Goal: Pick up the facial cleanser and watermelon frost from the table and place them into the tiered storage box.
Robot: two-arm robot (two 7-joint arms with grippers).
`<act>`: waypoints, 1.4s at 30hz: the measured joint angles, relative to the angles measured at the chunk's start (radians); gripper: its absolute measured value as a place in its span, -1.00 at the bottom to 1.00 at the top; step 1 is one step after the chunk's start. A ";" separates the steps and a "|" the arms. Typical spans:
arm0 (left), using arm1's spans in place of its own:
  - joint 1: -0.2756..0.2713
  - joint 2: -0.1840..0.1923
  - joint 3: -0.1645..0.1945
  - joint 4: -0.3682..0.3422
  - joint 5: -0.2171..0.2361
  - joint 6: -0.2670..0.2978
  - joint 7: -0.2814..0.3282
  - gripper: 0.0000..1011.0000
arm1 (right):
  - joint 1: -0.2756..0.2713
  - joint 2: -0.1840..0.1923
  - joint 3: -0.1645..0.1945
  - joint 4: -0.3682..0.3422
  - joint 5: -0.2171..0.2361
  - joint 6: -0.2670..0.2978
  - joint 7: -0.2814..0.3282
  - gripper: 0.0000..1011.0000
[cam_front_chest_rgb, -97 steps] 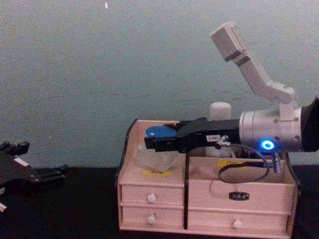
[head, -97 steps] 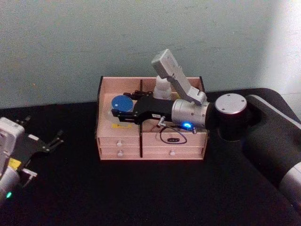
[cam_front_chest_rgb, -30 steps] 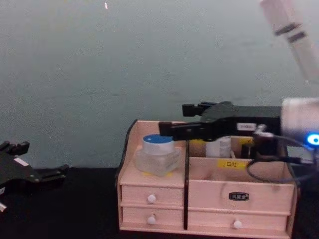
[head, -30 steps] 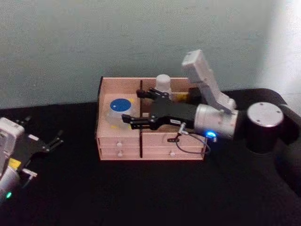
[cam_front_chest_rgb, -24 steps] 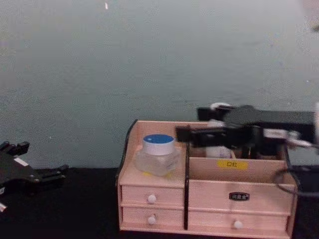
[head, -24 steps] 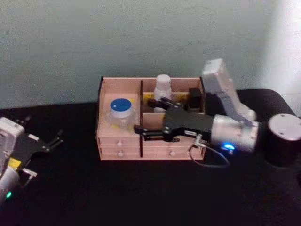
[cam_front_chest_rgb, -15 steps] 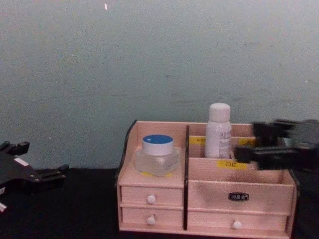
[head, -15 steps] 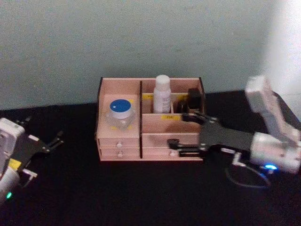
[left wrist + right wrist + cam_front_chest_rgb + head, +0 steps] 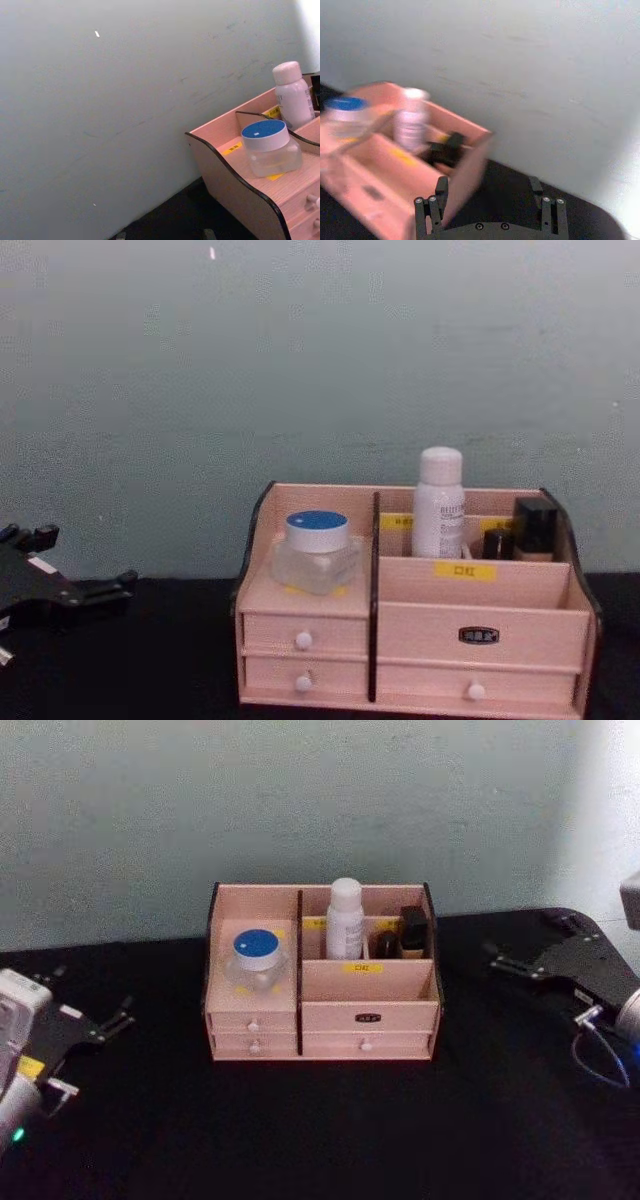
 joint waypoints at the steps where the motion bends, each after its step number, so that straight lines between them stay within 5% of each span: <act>1: 0.000 0.000 0.000 0.000 0.000 0.000 0.000 0.98 | 0.000 -0.008 0.002 0.004 -0.013 0.001 -0.023 0.98; 4: 0.000 0.000 0.000 0.000 0.000 0.000 0.000 0.98 | 0.006 -0.051 -0.001 0.030 -0.097 0.016 -0.136 0.98; 8: 0.000 0.000 0.000 0.000 0.000 0.000 0.000 0.98 | 0.016 -0.083 -0.018 0.057 -0.149 0.040 -0.194 0.98; 10: 0.000 0.000 0.000 0.000 0.000 0.000 0.000 0.98 | 0.028 -0.110 -0.050 0.092 -0.220 0.047 -0.246 0.98; 19: 0.000 0.000 0.000 0.000 0.000 0.000 0.000 0.98 | 0.076 -0.179 -0.155 0.201 -0.396 0.039 -0.312 0.98; 25: 0.000 0.000 0.000 0.000 0.000 0.000 0.000 0.98 | 0.098 -0.210 -0.163 0.248 -0.422 0.046 -0.313 0.98; 42: 0.000 0.000 0.000 0.000 0.000 0.000 0.000 0.98 | 0.094 -0.204 -0.164 0.238 -0.422 0.043 -0.313 0.98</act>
